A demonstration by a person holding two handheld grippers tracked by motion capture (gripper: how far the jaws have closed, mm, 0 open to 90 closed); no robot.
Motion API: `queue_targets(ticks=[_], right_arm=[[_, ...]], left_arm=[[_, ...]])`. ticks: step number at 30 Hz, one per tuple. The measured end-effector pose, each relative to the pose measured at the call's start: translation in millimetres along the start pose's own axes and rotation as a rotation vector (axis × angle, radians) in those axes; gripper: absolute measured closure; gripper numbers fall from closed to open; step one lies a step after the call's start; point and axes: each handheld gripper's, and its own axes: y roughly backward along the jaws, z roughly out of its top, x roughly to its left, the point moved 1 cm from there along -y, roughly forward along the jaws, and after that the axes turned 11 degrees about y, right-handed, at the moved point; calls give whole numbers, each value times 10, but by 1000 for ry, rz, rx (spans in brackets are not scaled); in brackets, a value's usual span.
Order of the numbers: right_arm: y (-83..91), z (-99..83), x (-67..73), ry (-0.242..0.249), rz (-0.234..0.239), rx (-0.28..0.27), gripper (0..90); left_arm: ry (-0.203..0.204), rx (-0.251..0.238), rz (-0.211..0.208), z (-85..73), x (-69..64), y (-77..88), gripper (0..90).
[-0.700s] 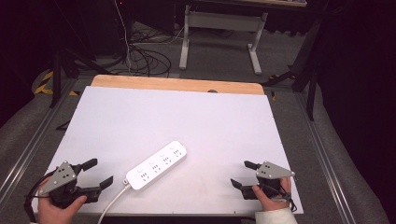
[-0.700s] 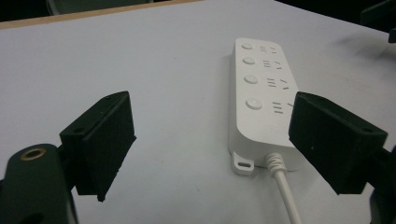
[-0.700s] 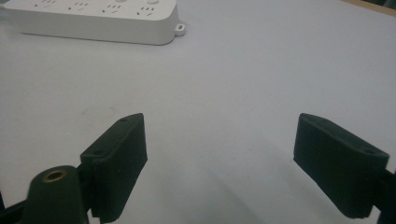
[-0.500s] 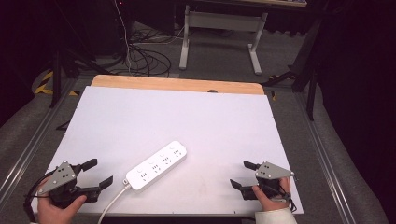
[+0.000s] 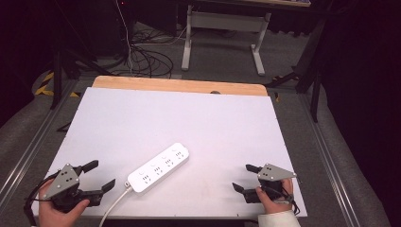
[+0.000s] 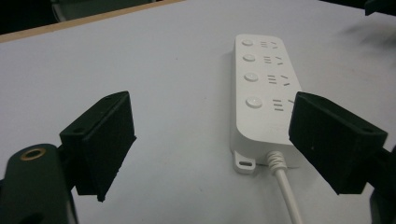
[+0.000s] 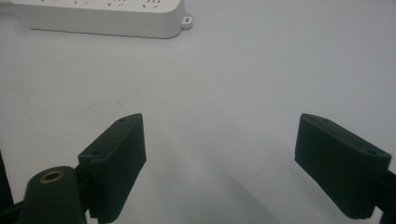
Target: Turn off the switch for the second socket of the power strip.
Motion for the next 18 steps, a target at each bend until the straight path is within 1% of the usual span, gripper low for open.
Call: queue_targets(ticks=[1,2,3,4,5,6,8,9,10,11,12,14,16,17,18], right_arm=[[-1,1,1,1,1,-1,172],[-1,2,2,2,1,0,172],[-2,1,2,1,0,0,172],[-2,1,2,0,-1,0,172],[-3,1,2,-1,0,0,172],[-4,2,3,-1,1,-1,172],[-6,4,5,1,1,-1,173],[-8,4,5,1,1,0,172],[-9,4,6,0,1,1,173],[-9,4,7,0,0,0,173],[-9,4,8,0,0,-1,173],[-14,4,9,0,4,-1,173],[-23,4,12,2,8,0,172],[-22,5,12,3,8,2,172],[-22,6,13,3,8,1,172]], left_arm=[[19,-5,-9,2,4,6,153],[19,-5,-9,2,4,6,154],[35,-10,-19,9,3,5,157],[35,-10,-19,9,3,5,162],[48,-9,-28,17,-5,7,165],[48,-9,-28,17,-5,7,168],[66,-10,-36,40,-12,11,175],[69,-9,-40,51,-10,14,179],[65,2,-40,70,-2,17,185],[65,2,-40,70,-2,17,196],[55,16,-36,110,7,6,210],[55,19,-33,129,4,-1,216],[48,33,-43,191,-5,-21,219],[48,33,-43,191,-5,-21,225],[45,30,-47,224,-24,-47,228]])
